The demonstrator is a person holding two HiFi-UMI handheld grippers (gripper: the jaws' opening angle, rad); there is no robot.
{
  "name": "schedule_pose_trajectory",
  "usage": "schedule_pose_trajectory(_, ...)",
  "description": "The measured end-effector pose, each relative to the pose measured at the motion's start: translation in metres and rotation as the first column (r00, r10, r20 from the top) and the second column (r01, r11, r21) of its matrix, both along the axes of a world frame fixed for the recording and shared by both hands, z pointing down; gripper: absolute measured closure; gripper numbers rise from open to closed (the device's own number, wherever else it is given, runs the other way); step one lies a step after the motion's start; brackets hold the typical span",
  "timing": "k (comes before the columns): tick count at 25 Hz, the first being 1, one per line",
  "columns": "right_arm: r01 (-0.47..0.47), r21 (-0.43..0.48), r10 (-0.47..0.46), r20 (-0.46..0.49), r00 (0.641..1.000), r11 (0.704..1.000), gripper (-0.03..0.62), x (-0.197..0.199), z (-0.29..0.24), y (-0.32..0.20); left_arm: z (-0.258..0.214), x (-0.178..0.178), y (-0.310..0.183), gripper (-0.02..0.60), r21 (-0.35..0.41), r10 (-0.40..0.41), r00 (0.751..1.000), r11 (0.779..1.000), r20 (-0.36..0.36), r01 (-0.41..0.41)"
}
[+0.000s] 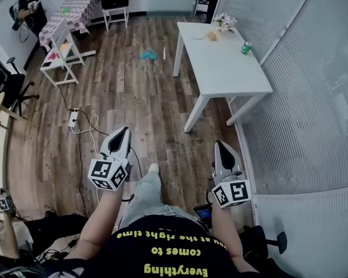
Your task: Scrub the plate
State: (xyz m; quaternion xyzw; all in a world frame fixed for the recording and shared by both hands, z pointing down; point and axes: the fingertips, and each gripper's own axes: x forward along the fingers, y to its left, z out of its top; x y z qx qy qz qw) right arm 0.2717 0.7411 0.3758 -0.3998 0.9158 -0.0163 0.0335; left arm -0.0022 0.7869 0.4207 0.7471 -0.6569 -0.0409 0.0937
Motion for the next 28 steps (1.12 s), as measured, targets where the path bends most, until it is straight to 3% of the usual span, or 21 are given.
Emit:
schedule_pose_trajectory(6,-0.007,0.005,0.007,-0.001,1.0,1.0,0.588,-0.031,-0.003,-0.062,-0.007,-0.028,-0.063,0.58,0.03,0.027,0.998,0.999,-0.049,-0.025)
schedule_pose_trajectory(11,-0.031,-0.004,0.031,0.002,1.0,0.999,0.588,-0.052,-0.002,-0.105,-0.018,-0.049,-0.109,0.58,0.044,0.058,0.998,0.997,-0.011,-0.058)
schedule_pose_trajectory(28,-0.08,-0.004,0.08,0.005,0.997,0.997,0.588,-0.116,-0.009,-0.222,-0.012,-0.115,-0.234,0.581,0.015,0.108,0.994,0.994,-0.021,-0.107)
